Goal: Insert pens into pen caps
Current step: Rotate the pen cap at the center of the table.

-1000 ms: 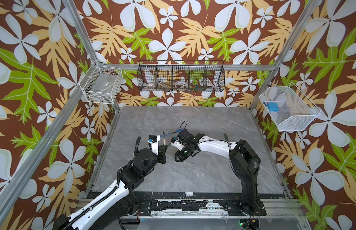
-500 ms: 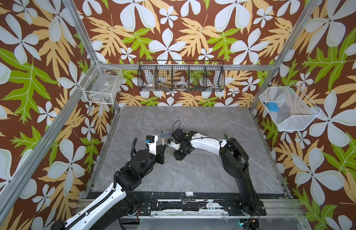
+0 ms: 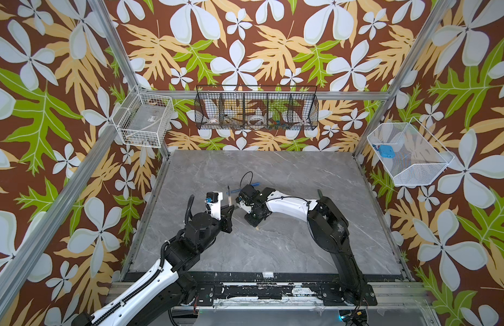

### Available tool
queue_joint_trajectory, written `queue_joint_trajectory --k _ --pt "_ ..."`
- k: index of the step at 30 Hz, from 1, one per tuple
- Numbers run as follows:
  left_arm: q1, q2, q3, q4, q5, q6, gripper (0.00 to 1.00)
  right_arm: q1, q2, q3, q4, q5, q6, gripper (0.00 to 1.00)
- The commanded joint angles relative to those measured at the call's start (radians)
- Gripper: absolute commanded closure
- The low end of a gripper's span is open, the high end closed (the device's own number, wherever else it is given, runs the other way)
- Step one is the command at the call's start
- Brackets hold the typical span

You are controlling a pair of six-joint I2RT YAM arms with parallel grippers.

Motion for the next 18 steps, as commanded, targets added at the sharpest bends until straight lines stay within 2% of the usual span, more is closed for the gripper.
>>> queue_joint_trajectory --k 1,10,18 --pt "0.000 0.006 0.004 0.007 -0.006 0.005 1.00 -0.015 0.012 -0.012 -0.027 0.034 0.050 0.58" --pt "0.000 0.013 0.002 0.016 0.010 -0.004 1.00 -0.008 -0.047 -0.072 -0.007 -0.022 0.159 0.56" --pt "0.000 0.018 -0.006 0.034 0.013 -0.001 1.00 -0.010 -0.229 -0.193 0.098 0.027 0.315 0.49"
